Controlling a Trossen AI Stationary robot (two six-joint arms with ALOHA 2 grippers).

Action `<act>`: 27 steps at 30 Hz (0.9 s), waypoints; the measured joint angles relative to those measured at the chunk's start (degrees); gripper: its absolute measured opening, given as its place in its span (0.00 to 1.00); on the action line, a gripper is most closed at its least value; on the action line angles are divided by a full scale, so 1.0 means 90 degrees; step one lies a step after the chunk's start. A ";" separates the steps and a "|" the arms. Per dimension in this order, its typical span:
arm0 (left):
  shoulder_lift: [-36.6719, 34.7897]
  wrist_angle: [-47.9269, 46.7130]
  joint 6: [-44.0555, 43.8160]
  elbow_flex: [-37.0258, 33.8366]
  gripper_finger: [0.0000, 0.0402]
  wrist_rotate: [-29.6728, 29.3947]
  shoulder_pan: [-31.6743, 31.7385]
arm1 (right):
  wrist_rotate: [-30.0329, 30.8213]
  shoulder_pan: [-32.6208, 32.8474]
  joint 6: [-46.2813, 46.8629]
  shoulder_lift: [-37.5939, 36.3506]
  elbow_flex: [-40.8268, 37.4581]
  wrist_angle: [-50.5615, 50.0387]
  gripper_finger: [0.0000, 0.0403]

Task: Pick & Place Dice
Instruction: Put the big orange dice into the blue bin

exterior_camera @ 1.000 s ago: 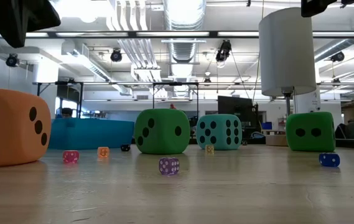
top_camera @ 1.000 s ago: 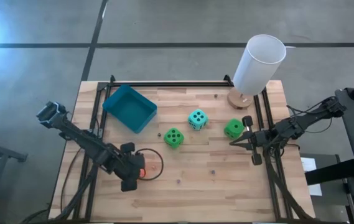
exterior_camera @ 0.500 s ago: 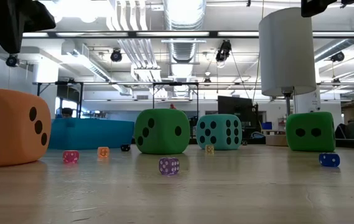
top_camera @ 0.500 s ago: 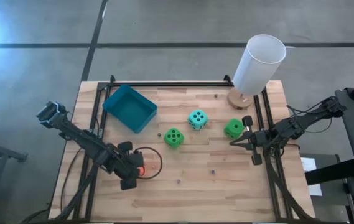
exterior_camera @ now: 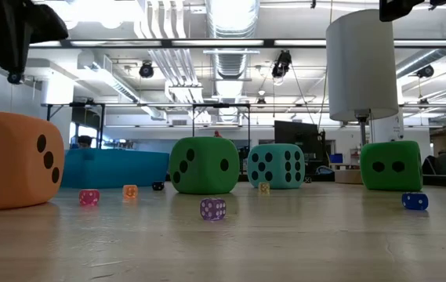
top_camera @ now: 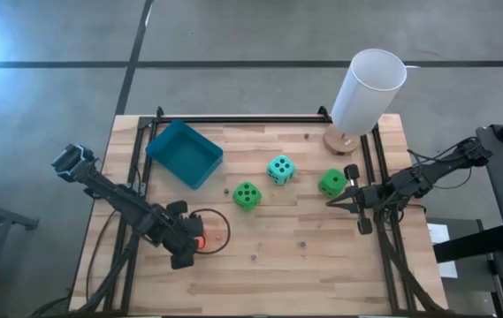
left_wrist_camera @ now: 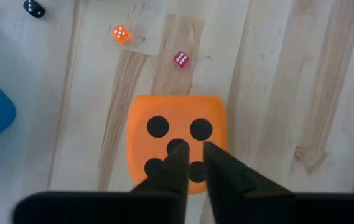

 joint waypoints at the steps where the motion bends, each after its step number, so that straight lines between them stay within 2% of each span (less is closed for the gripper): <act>1: 0.0000 0.0004 -0.0018 -0.0029 0.19 -0.0002 0.0000 | 0.0000 0.0000 0.0000 0.0000 0.0000 0.0000 0.02; 20: 0.0000 0.0248 -0.0064 -0.0473 0.95 0.0134 -0.0029 | 0.0002 0.0000 0.0000 0.0000 0.0000 0.0000 0.02; 22: 0.0003 0.0247 -0.0061 -0.0473 0.98 0.0090 -0.0029 | 0.0002 0.0000 0.0000 0.0000 0.0000 0.0000 0.02; 27: 0.0060 0.0260 -0.0043 -0.0480 0.96 0.0084 -0.0021 | 0.0002 0.0000 0.0000 0.0000 0.0000 0.0000 0.02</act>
